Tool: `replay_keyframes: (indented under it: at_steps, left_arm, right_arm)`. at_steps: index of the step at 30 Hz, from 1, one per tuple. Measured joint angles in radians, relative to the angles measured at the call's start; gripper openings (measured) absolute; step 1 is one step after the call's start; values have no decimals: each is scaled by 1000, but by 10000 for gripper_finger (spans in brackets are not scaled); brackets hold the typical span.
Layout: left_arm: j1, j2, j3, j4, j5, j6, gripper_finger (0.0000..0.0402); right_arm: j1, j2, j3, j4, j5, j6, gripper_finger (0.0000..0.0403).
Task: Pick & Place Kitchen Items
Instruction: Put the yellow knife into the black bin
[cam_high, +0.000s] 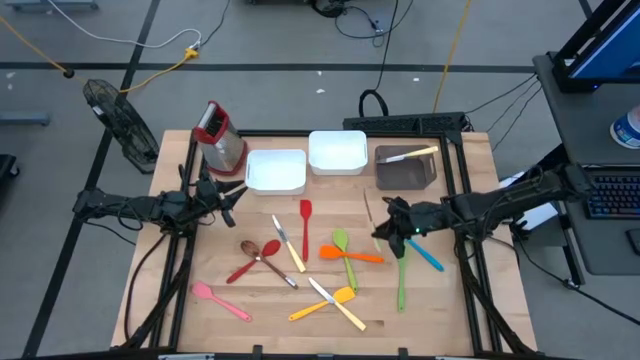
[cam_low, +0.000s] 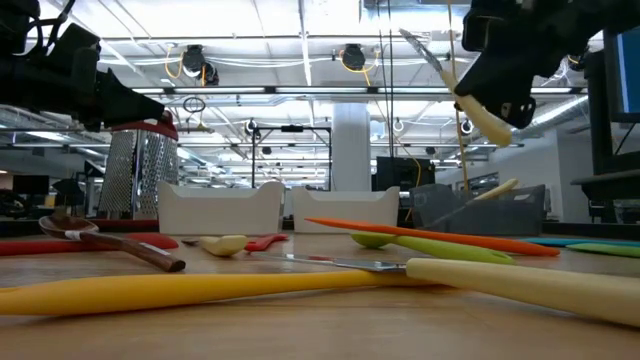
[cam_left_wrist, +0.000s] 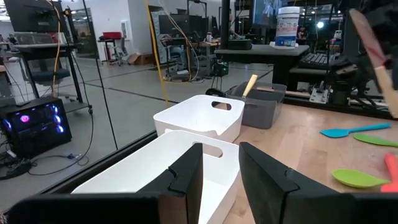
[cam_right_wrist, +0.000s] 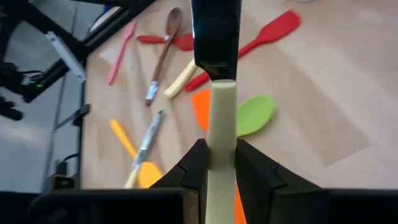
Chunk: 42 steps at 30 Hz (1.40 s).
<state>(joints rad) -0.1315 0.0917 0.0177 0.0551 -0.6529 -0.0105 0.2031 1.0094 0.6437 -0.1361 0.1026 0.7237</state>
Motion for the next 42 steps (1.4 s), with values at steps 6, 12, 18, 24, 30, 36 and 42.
replay_keyframes:
  at_steps: [6,12,18,24,30,36,42]
  left_arm:
    - [0,0,0,0,0,-11,106]
    - [0,0,0,-1,0,-19,106]
    - [0,3,0,-5,-2,-18,106]
    - [0,30,0,-5,-3,-22,106]
    - [0,65,0,0,-3,-47,106]
    - [0,99,0,0,-2,-71,106]
    - [0,127,0,0,-2,-74,106]
  right_arm:
    - [-84,-10,0,-43,0,-89,49]
    - [-180,-50,0,-147,0,-119,49]
    - [-265,-122,0,-243,0,-160,49]
    - [-347,-180,0,-327,-1,-228,49]
    - [-428,-197,41,-470,0,-312,49]
    - [-509,-187,167,-584,5,-427,49]
    - [-579,-139,317,-758,120,-557,49]
